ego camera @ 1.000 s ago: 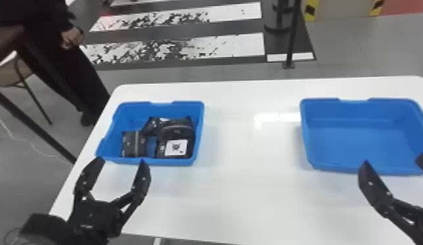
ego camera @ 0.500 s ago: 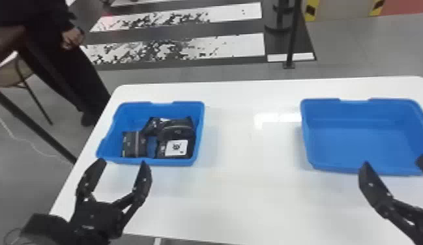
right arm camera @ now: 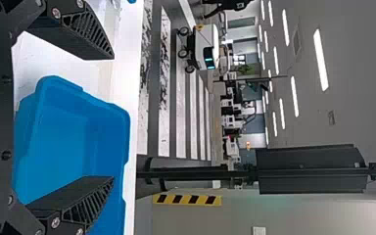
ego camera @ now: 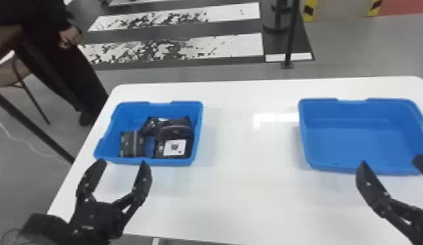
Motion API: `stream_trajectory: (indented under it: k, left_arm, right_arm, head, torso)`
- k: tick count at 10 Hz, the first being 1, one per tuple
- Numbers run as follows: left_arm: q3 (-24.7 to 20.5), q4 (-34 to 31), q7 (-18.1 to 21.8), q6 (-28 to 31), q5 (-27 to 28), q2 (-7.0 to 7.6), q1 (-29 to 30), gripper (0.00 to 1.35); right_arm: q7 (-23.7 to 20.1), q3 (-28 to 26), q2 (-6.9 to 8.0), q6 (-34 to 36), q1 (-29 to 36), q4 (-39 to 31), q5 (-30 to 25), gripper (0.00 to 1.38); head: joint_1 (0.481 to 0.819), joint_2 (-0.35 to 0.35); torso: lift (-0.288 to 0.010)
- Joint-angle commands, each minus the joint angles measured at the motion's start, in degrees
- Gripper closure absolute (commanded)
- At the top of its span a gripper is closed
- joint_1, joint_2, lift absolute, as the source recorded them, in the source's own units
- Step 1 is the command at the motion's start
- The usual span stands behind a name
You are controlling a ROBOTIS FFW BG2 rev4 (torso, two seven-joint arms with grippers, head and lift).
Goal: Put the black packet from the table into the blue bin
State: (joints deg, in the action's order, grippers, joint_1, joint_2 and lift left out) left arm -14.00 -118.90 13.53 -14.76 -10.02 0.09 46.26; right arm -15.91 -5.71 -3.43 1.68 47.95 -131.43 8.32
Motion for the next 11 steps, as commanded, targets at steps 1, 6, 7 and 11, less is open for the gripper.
stream_trajectory:
  k: [1, 6, 7, 11]
  left_arm:
    - [0.1, 0.0, 0.0, 0.0, 0.0, -0.24, 0.0, 0.16]
    - [0.9, 0.3, 0.0, 0.4, -0.5, -0.24, -0.1, 0.16]
    - [1.1, 0.4, 0.0, 0.3, -0.8, -0.24, -0.1, 0.16]
    - [1.7, 0.7, 0.0, 0.1, -1.1, -0.24, -0.3, 0.16]
  right_arm:
    - [0.0, 0.0, 0.00, 0.0, 0.0, 0.0, 0.0, 0.14]
    - [0.0, 0.0, 0.09, 0.0, 0.0, 0.3, 0.2, 0.14]
    - [0.0, 0.0, 0.09, 0.0, 0.0, 0.4, 0.5, 0.14]
    - [0.0, 0.0, 0.09, 0.0, 0.0, 0.4, 0.6, 0.14]
  head:
    - [0.695, 0.166]
    - [0.695, 0.159]
    - [0.695, 0.157]
    - [0.695, 0.150]
  torso:
    - [-0.110]
    - [-0.110]
    - [-0.110]
    - [-0.110]
